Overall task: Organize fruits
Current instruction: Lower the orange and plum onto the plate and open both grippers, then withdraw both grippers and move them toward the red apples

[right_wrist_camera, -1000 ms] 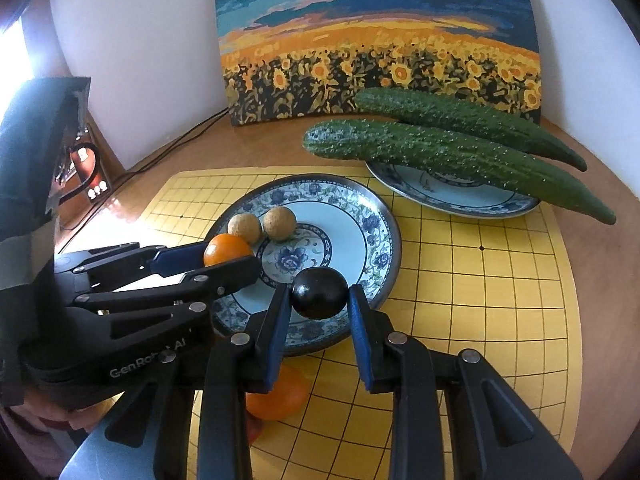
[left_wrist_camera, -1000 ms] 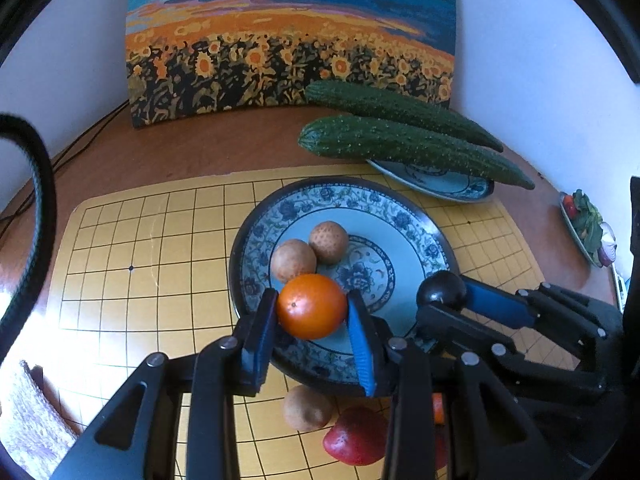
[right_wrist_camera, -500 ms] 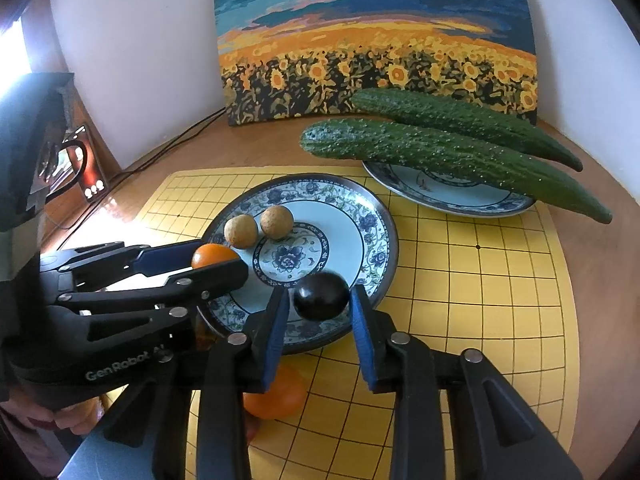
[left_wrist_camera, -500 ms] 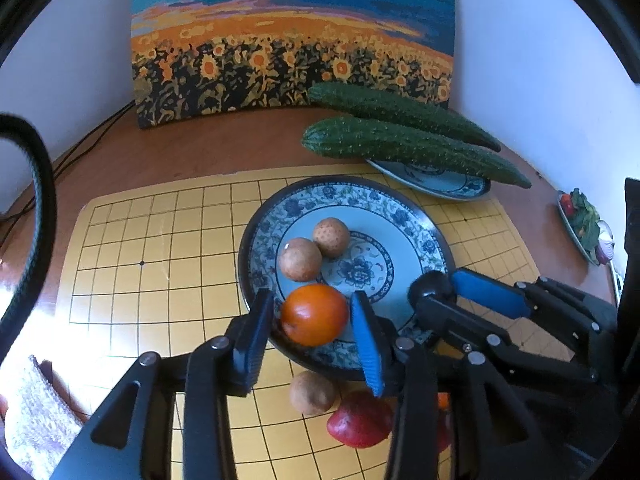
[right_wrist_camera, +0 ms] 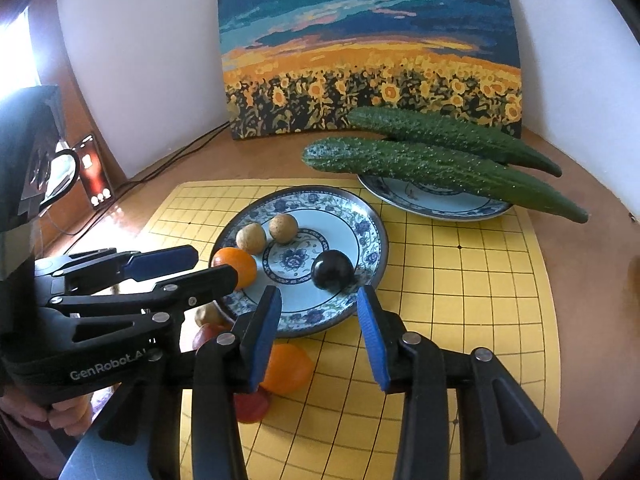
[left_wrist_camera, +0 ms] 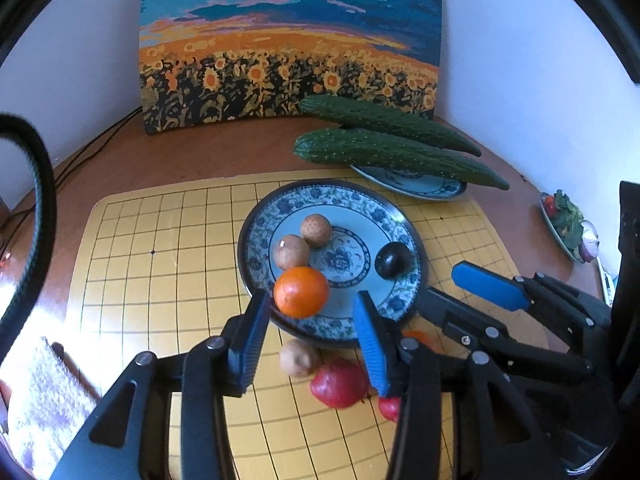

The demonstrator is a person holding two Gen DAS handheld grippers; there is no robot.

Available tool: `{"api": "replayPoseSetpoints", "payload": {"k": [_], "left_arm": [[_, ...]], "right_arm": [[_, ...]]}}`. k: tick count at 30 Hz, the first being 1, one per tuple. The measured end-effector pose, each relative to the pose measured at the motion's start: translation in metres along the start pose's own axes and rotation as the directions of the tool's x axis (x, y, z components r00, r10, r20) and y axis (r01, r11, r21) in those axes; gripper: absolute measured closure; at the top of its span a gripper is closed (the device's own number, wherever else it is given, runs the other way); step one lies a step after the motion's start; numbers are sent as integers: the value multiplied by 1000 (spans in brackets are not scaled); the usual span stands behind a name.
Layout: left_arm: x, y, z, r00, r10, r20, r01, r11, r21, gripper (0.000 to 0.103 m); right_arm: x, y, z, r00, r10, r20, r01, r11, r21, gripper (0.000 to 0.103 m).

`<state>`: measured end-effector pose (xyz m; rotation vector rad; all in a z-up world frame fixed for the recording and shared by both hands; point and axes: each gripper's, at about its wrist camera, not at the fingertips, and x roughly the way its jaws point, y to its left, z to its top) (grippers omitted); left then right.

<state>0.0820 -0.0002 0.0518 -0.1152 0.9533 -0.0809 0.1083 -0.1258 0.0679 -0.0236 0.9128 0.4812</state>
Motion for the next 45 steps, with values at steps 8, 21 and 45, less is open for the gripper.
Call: {"api": "replayPoseSetpoints", "payload": {"k": [8, 21, 45], "left_arm": [[-12, 1, -12, 1000, -4, -4, 4, 1000, -14, 57], [-19, 0, -32, 1000, -18, -20, 17, 999, -29, 57], [1, -6, -44, 997, -35, -71, 29, 996, -84, 57]], "right_arm": [[-11, 6, -8, 1000, -5, 6, 5, 1000, 1, 62], [-27, 3, -28, 1000, -7, 10, 6, 1000, 25, 62], [-25, -6, -48, 1000, -5, -15, 6, 999, 53, 62]]}}
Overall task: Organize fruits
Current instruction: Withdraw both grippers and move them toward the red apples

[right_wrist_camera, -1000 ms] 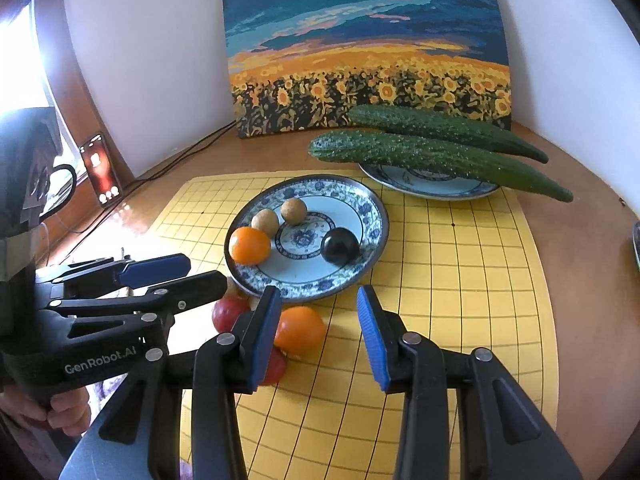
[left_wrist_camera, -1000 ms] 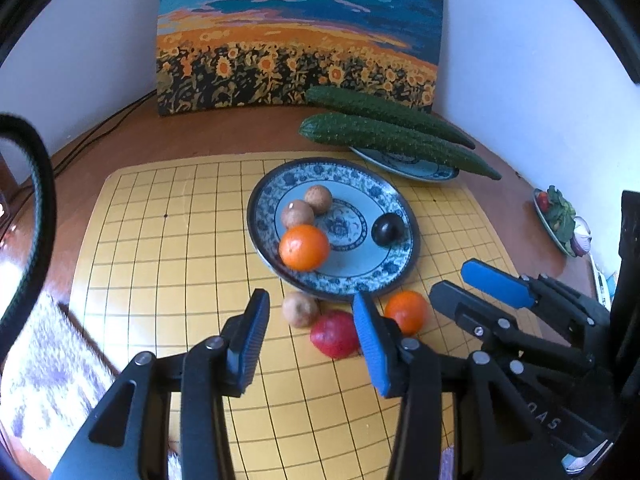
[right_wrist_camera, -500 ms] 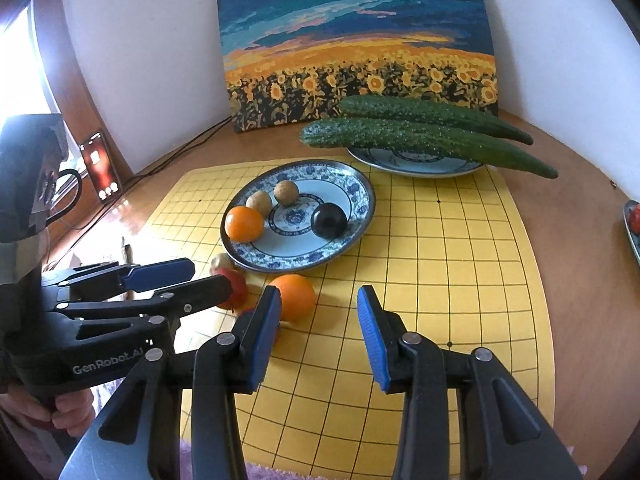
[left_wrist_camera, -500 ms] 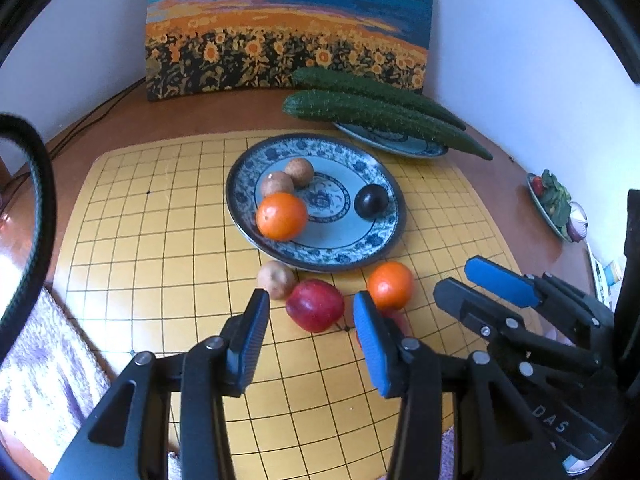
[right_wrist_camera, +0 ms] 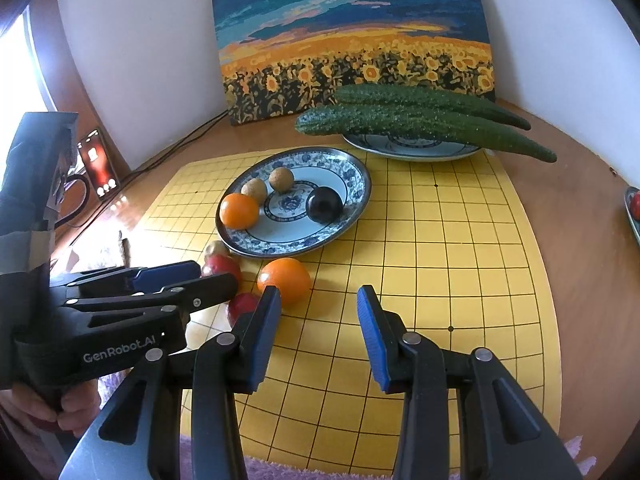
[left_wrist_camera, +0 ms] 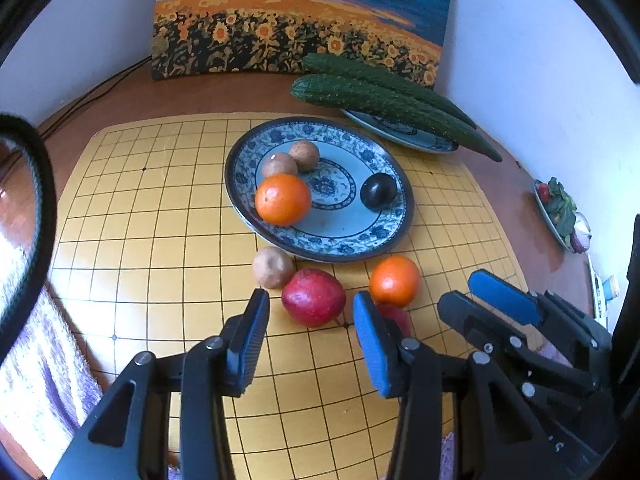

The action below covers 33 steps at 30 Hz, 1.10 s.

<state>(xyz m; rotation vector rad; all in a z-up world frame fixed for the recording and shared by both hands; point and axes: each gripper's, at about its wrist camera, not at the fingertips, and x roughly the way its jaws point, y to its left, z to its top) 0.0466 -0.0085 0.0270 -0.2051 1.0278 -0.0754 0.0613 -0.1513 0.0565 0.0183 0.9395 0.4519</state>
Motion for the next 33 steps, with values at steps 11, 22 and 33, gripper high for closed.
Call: {"api": "replayPoseSetpoints", "payload": {"k": [11, 22, 33], "left_arm": [[6, 1, 1, 1000, -8, -8, 8, 1000, -1, 67], [-2, 3, -3, 1000, -25, 4, 25, 1000, 17, 68], [-16, 9, -6, 999, -3, 37, 2, 999, 33, 68]], "right_arm": [[2, -2, -4, 1000, 3, -7, -3, 1000, 8, 62], [2, -1, -4, 1000, 2, -7, -2, 1000, 7, 62], [6, 9, 1, 1000, 14, -14, -14, 1000, 7, 62]]}}
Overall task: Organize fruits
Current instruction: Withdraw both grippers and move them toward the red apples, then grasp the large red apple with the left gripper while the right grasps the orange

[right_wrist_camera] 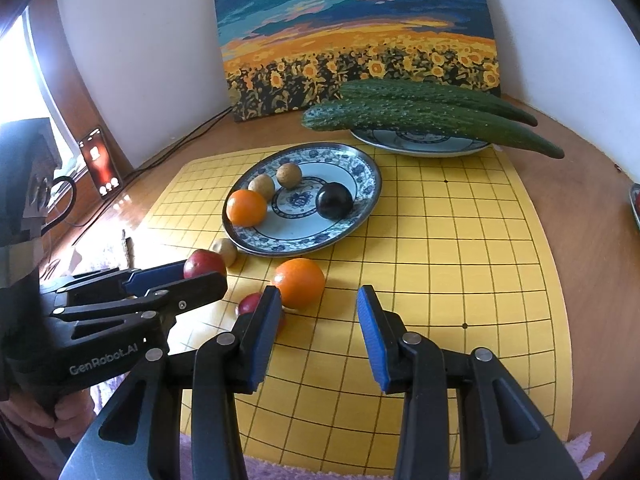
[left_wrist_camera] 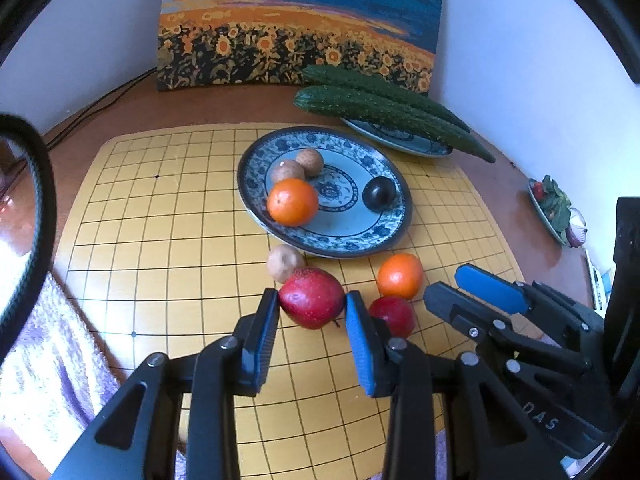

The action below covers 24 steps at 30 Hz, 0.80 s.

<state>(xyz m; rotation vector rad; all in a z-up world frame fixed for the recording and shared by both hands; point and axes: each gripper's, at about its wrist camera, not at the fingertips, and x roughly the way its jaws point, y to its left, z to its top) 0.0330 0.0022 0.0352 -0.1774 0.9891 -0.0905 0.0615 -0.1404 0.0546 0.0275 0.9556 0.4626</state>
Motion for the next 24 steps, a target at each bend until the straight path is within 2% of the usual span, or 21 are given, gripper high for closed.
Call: {"api": "replayPoseSetpoints", "payload": {"k": [14, 24], "left_arm": [[-2, 19, -1, 1000, 7, 6, -7, 999, -36, 68], [-4, 19, 0, 1000, 8, 10, -7, 999, -42, 68]], "right_arm": [[16, 12, 9, 999, -7, -47, 8, 1000, 14, 62], [24, 14, 16, 997, -20, -78, 22, 1000, 20, 62]]}}
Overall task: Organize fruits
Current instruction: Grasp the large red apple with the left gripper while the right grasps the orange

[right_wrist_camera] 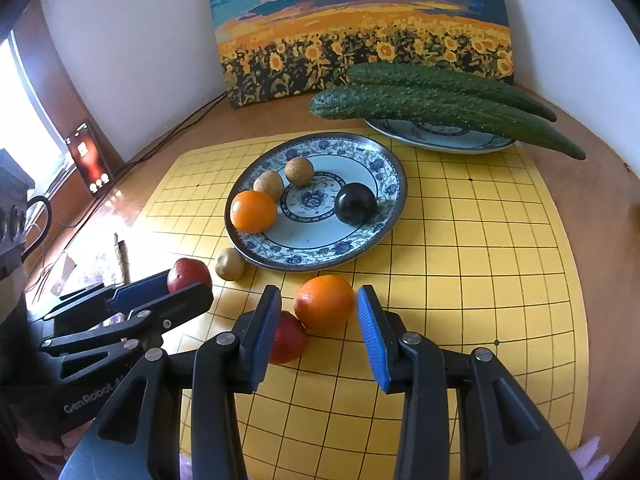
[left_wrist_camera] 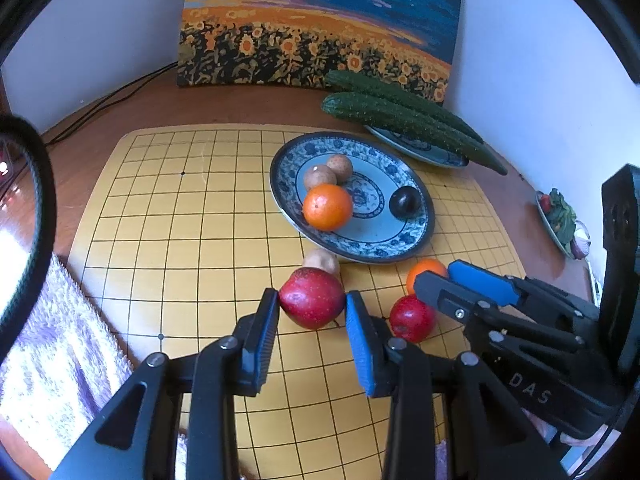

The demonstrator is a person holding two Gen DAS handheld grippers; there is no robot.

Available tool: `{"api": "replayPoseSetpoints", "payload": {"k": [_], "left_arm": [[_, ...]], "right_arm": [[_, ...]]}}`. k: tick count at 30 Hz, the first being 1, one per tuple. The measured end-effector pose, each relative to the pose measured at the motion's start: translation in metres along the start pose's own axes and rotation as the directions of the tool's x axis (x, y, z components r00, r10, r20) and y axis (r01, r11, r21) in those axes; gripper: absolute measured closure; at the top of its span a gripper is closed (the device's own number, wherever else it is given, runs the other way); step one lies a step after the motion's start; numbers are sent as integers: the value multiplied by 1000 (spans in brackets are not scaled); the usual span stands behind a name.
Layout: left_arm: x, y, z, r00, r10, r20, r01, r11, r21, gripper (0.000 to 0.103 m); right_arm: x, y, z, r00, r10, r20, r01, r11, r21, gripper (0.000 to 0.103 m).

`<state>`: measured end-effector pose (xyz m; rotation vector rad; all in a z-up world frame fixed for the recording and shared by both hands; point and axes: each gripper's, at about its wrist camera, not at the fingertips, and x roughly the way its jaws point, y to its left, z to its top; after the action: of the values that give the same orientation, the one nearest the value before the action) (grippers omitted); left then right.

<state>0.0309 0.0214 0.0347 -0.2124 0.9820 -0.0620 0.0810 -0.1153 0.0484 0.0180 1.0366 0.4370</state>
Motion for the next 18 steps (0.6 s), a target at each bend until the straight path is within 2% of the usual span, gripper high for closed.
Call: {"api": "replayPoseSetpoints", "payload": {"k": [18], "left_arm": [[-1, -7, 7, 1000, -5, 12, 5, 1000, 10, 68]], "right_arm": [[5, -13, 5, 999, 34, -39, -32, 998, 61, 64]]}}
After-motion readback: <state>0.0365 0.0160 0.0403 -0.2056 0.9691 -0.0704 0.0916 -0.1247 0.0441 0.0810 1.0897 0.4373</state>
